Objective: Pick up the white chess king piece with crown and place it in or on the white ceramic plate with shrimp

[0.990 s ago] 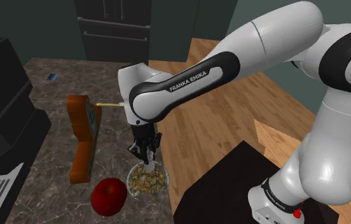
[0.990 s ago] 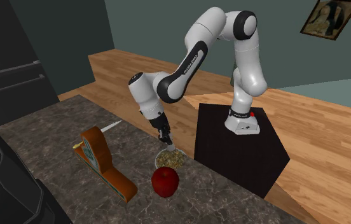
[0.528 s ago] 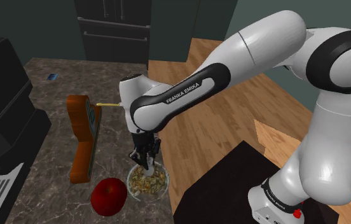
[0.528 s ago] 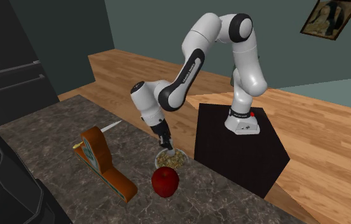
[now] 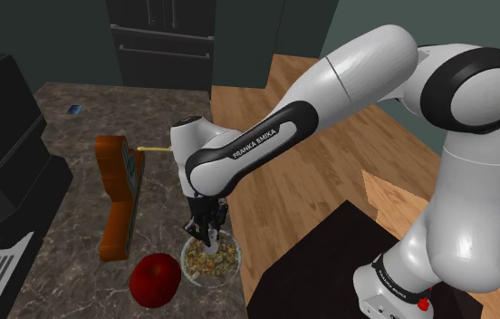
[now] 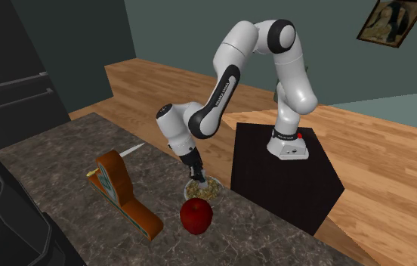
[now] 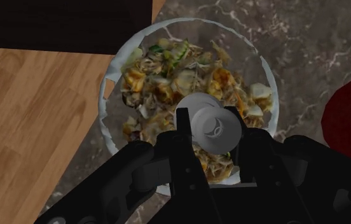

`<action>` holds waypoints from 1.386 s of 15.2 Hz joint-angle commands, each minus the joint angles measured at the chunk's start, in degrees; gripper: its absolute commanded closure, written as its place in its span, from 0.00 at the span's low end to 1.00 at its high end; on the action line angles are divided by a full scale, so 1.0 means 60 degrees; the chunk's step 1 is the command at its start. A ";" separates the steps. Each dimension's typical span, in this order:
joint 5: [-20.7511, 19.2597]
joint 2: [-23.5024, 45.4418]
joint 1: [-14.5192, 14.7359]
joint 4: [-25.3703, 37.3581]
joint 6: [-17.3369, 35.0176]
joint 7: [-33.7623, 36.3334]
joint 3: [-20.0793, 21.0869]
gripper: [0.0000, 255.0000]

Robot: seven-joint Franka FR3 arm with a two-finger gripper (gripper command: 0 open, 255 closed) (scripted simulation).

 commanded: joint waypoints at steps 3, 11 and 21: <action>-0.0005 0.0014 0.0002 0.0006 0.0010 0.0000 -0.0003 1.00; 0.0044 -0.0217 -0.0078 0.0385 -0.0599 -0.0038 0.0016 0.00; 0.0076 -0.0383 -0.0138 0.0769 -0.1147 -0.0062 0.0022 0.00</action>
